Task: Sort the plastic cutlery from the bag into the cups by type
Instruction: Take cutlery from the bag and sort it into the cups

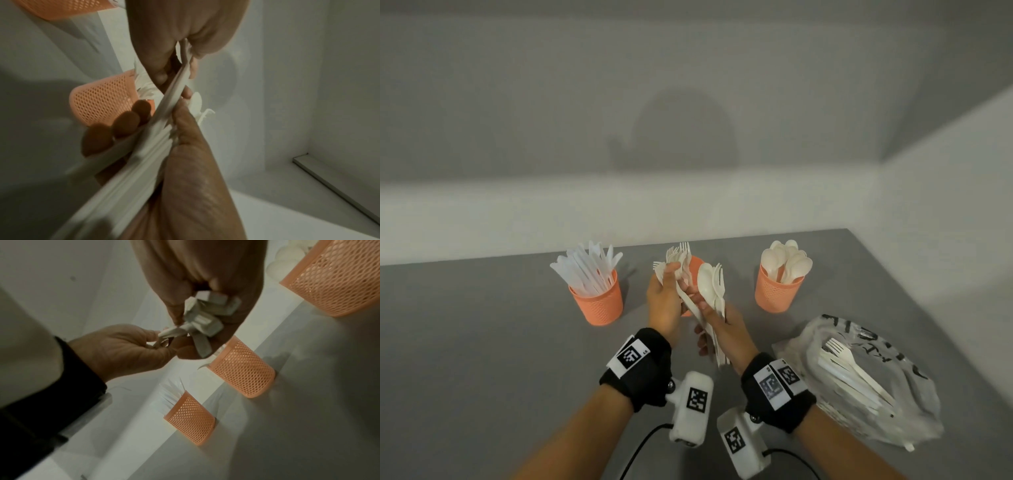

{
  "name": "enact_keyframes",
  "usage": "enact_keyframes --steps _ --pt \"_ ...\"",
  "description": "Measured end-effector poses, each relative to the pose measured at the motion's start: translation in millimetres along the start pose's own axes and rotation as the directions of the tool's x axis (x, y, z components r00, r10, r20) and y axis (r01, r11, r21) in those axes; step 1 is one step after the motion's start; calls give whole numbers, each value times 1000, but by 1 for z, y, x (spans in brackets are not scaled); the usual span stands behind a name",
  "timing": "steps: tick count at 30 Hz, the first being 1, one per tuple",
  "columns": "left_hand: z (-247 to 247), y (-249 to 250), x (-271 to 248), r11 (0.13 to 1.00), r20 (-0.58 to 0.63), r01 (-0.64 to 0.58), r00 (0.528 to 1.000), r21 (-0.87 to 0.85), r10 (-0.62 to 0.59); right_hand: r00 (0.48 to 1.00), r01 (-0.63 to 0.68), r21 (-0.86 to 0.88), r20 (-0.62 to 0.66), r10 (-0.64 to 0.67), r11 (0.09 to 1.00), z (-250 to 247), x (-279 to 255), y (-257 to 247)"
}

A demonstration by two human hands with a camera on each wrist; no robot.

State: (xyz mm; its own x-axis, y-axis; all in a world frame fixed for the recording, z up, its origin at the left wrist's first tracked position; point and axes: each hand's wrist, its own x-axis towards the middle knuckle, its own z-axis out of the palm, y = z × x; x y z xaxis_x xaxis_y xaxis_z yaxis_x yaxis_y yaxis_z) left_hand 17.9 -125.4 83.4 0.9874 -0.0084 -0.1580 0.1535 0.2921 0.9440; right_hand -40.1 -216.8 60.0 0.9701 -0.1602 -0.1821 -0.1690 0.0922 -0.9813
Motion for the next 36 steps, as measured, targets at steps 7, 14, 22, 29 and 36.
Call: enact_keyframes --steps 7,14,22,29,36 --pt "3 20 7 995 -28 -66 997 77 68 987 48 -144 -148 -69 988 -11 1 8" --pt "10 10 -12 876 235 -258 957 408 172 976 126 -440 -107 -191 889 -13 0 10" --pt "2 -9 -4 774 275 -336 937 536 216 989 114 -355 -53 -141 928 -2 -3 8" --pt "-6 -17 -1 966 158 -41 987 256 0 994 61 -92 -90 -70 994 3 -16 -4" --pt "-4 3 3 973 196 227 954 28 -228 977 49 -287 -187 -106 957 -13 -13 17"
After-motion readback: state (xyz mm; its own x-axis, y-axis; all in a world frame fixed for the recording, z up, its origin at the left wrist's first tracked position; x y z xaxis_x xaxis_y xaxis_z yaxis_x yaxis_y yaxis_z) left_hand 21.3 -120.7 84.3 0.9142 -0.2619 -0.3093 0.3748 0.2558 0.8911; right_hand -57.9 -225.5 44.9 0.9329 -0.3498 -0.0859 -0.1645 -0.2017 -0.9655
